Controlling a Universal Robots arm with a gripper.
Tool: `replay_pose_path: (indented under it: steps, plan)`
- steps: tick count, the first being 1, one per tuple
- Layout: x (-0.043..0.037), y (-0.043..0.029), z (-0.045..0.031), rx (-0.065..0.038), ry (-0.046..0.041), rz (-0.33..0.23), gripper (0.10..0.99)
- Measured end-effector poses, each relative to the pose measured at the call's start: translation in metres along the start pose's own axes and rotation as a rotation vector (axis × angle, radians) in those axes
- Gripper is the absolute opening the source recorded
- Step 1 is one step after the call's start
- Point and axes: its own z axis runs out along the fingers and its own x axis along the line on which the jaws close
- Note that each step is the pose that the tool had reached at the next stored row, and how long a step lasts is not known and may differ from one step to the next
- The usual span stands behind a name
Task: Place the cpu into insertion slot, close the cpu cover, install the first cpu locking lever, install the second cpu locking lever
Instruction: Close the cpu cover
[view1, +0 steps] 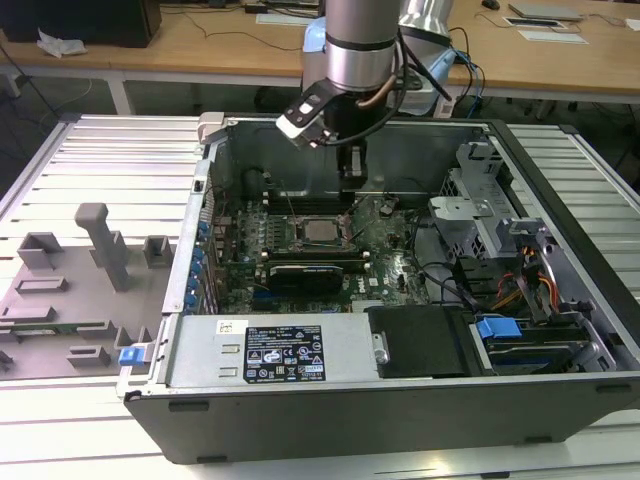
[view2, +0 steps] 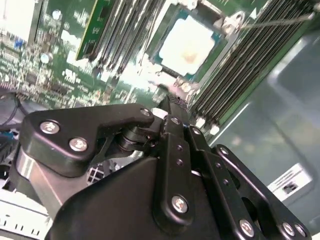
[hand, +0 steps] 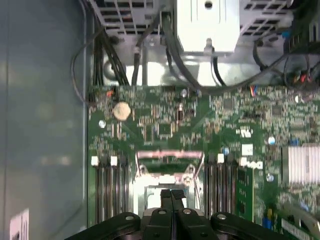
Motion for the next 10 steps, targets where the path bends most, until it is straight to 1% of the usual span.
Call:
replay_pose_path:
  steps: [1,2,3,4,6,10]
  plan:
    - [0.0002,0.0174,0.0007,0.001,-0.0002,0.000,0.106]
    - [0.0003,0.0366,0.0017,0.002,-0.0001,0.000,0.106]
    - [0.0004,0.0499,0.0023,0.002,-0.0001,0.000,0.106]
    - [0.0006,0.0533,0.0025,0.002,0.0001,0.000,0.106]
    - [0.0005,0.0536,0.0039,0.003,-0.0002,0.000,0.106]
    - [0.0006,0.0540,0.0104,0.005,-0.0001,0.000,0.106]
